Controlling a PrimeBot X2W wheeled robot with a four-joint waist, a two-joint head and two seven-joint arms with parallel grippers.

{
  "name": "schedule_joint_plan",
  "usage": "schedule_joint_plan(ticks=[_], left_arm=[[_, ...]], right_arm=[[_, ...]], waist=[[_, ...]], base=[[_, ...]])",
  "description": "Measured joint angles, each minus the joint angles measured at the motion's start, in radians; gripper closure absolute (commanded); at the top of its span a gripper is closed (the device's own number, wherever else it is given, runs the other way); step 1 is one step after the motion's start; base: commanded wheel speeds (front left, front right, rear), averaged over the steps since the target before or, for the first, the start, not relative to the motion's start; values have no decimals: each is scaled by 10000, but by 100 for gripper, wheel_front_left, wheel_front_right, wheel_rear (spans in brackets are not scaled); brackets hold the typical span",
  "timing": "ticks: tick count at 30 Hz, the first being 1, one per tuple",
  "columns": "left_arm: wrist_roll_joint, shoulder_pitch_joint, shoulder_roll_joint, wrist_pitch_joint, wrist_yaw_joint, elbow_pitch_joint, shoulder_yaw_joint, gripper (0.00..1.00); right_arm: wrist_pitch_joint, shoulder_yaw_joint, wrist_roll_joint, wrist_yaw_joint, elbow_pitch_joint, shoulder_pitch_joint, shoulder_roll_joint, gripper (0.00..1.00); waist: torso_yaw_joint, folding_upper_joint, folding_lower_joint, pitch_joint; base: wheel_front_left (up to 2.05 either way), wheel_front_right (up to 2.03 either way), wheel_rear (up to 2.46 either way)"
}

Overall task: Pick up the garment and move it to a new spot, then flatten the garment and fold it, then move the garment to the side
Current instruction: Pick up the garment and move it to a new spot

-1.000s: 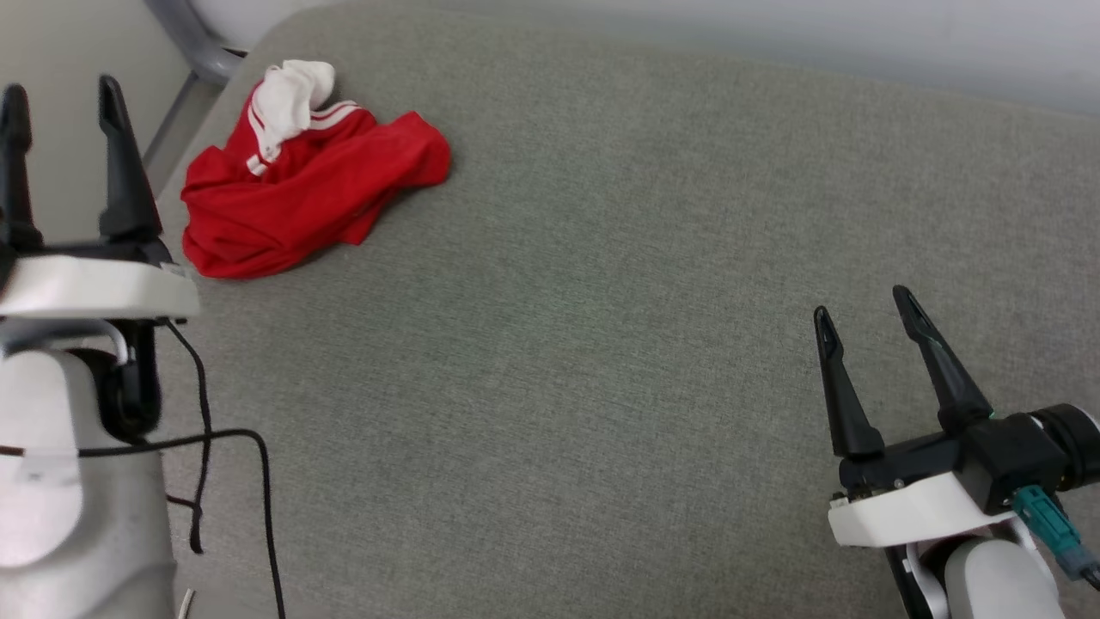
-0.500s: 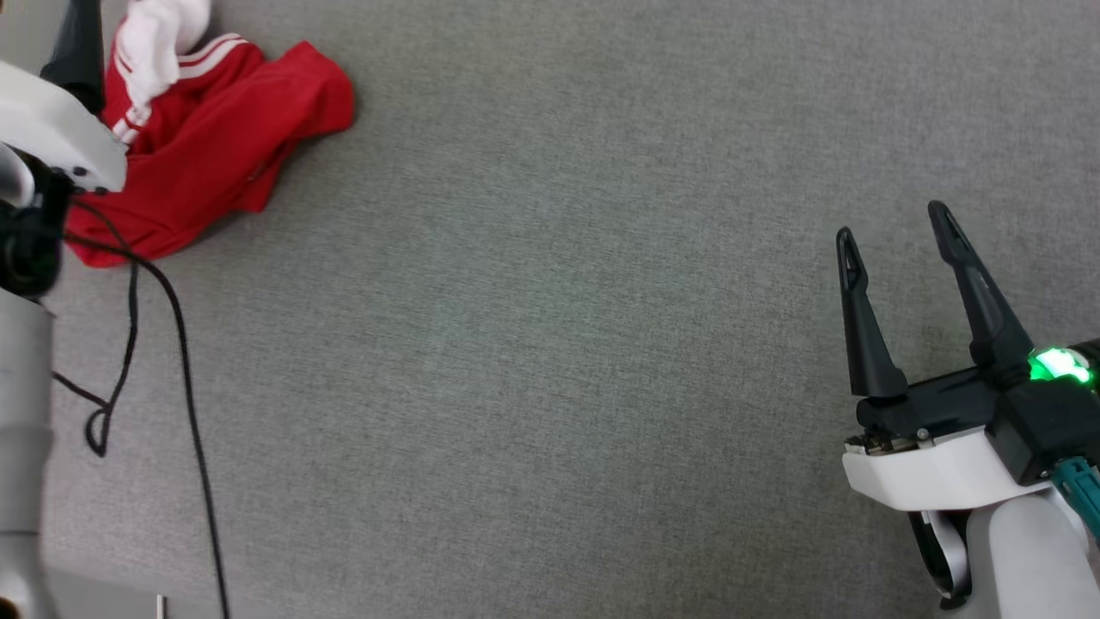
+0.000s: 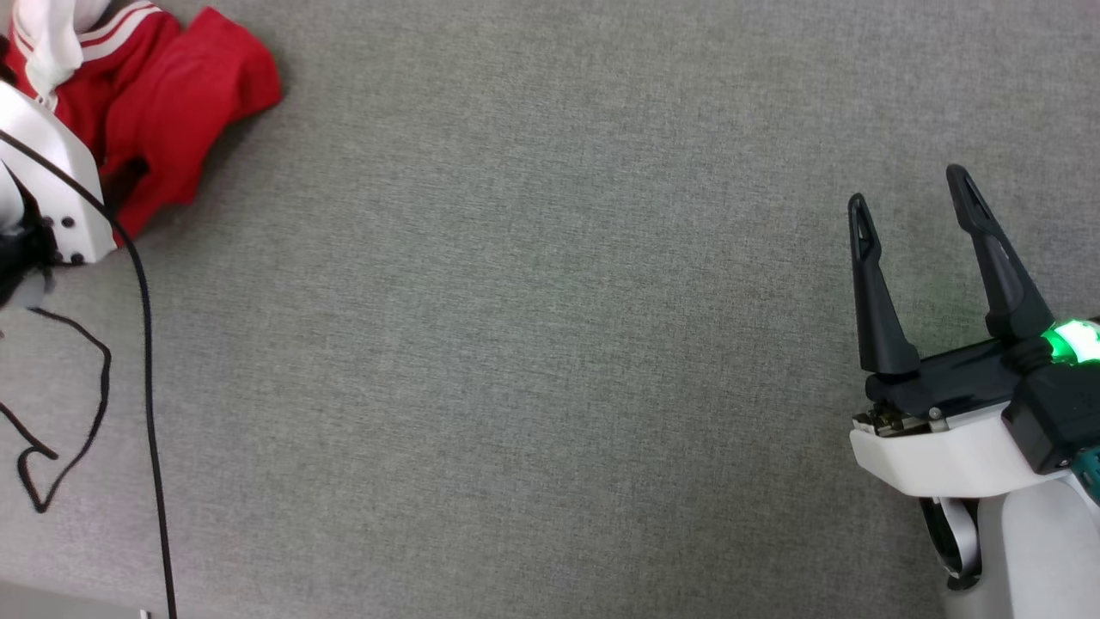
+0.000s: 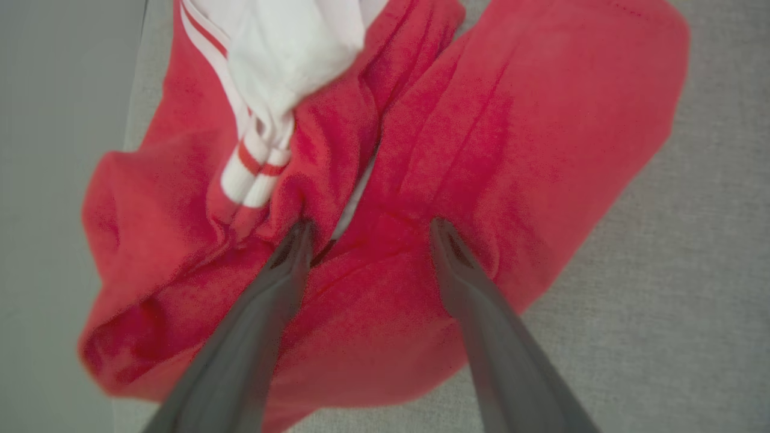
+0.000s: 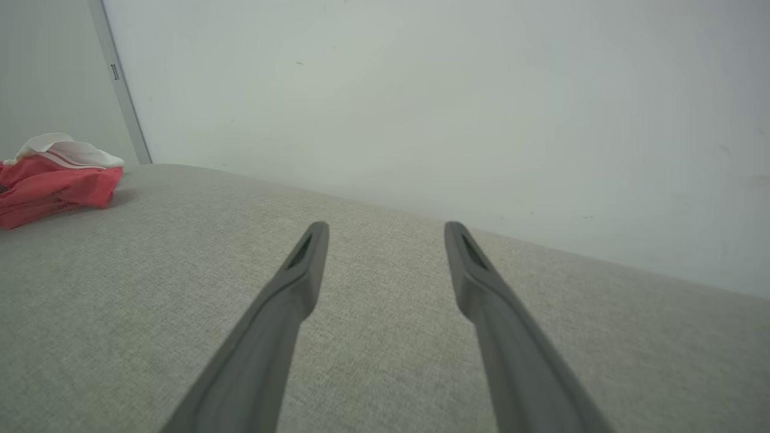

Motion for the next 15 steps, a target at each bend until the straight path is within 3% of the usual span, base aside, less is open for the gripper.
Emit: schedule_joint_plan(ticks=[7, 12, 13, 14, 15], left_arm=[[-686, -159, 33, 907, 6, 600, -823, 0], [-955, -387, 63, 941, 13, 834, -1323, 2], [-1001, -415, 71, 871, 13, 874, -1407, 90], [-1028, -440, 73, 784, 13, 892, -1519, 100], [-1028, -478, 75, 688, 4, 884, -1655, 100]], right_arm=[[-2, 29, 13, 0, -52, -176, 0, 0], [-2, 0, 29, 0, -59, -261, 0, 0], [-2, 0, 31, 0, -52, -267, 0, 0], [-2, 4, 61, 0, -36, -272, 2, 0], [-2, 8, 102, 0, -21, -274, 2, 0]], waist=[[-207, 0, -2, 355], [-254, 1, -2, 470], [-252, 0, -2, 461], [-250, 0, -2, 438], [-245, 0, -2, 400]], base=[[0, 0, 0], [0, 0, 0], [0, 0, 0], [0, 0, 0], [0, 0, 0]])
